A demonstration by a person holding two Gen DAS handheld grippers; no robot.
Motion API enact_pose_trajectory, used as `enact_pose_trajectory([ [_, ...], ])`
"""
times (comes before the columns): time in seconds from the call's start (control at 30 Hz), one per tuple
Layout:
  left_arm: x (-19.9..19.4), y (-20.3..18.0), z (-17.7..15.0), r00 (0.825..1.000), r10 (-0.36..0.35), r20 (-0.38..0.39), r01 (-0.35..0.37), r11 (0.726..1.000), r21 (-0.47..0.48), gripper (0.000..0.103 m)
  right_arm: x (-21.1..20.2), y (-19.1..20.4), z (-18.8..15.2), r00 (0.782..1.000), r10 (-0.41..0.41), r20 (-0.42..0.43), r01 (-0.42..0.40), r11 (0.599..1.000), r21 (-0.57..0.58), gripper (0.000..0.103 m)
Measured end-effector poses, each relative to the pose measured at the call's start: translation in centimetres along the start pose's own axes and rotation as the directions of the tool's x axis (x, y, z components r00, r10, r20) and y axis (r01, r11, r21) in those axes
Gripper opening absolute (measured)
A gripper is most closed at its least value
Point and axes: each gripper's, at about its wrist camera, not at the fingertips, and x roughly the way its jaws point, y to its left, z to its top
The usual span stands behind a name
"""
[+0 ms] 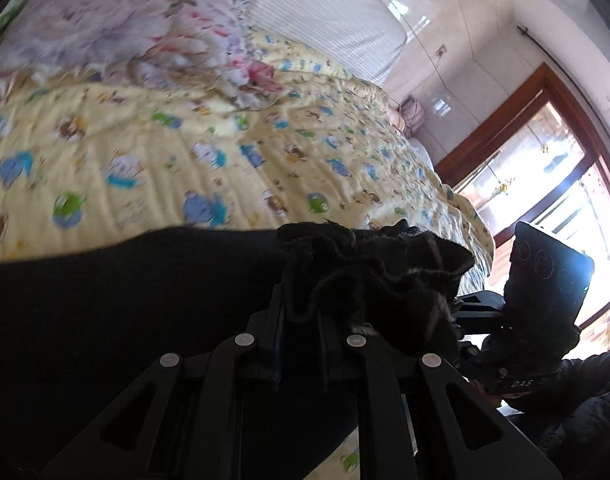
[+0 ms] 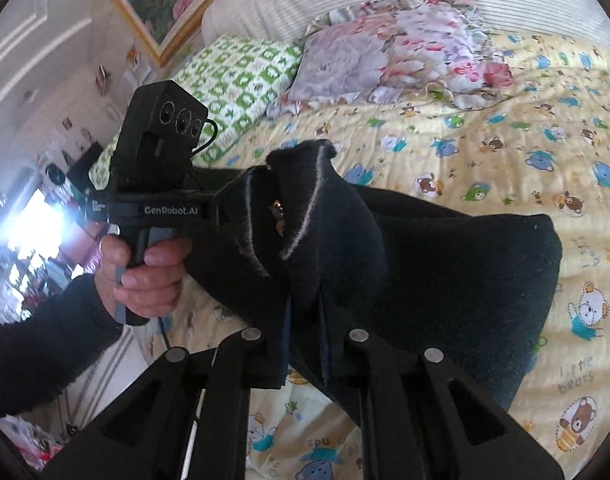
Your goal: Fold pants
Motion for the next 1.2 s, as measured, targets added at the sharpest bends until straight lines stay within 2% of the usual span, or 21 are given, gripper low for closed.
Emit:
enact_pose_trajectory([
  [0.1,-0.1,0.3,-0.6,1.000,0.003,-0.006,-0.003,1.000,-0.015,0.012,0.7,0.2,-0.3,0.999,-0.019,-0.041,0.018,1.000,-0.018,0.014],
  [0.17,-0.3,0.2,-1.1,1.000,0.011,0.001,-0.011,1.000,-0.028,0.012,1.2,0.2,-0.2,0.998,-0.021,-0.064,0.020,1.000,-0.019,0.019],
  [0.23,-0.9,0.1,-1.4,1.000,0.013,0.017,-0.012,0.999,-0.044,0.010,1.2,0.5,-0.2,0.998,-0.010,-0.068,0.008,1.000,-0.028,0.029],
  [0.3,-1.9,0.1,-1.8,0.998,0.030,0.047,-0.027,0.997,-0.068,0.010,1.1,0.8,-0.1,0.998,0.021,-0.064,-0.023,0.999,-0.033,0.049],
  [0.37,-2.8,0.2,-2.1,0.996,0.048,0.073,-0.041,0.995,-0.095,0.010,0.8,1.6,-0.1,0.997,0.046,-0.056,-0.049,0.998,-0.049,0.055],
  [0.47,-4.4,0.6,-2.9,0.990,0.077,0.120,-0.057,0.986,-0.160,0.013,0.7,2.3,0.0,0.997,0.060,-0.052,-0.063,0.996,-0.061,0.055],
  [0.73,-7.9,0.9,-6.4,0.968,0.151,0.201,-0.088,0.953,-0.290,0.018,0.3,1.3,0.7,0.987,0.160,-0.017,-0.160,0.986,0.046,0.055],
  [1.0,-10.5,1.4,-9.1,0.940,0.225,0.257,-0.118,0.920,-0.374,0.019,0.2,1.5,1.8,0.987,0.160,-0.012,-0.160,0.986,0.039,0.055],
  [1.13,-11.9,1.3,-10.3,0.922,0.269,0.278,-0.143,0.904,-0.402,0.031,0.7,1.9,2.3,0.987,0.157,-0.021,-0.157,0.987,0.024,0.055],
  [1.2,-12.4,1.1,-10.9,0.913,0.290,0.287,-0.154,0.896,-0.416,0.032,0.9,1.9,2.5,0.987,0.156,-0.026,-0.156,0.988,0.022,0.055],
])
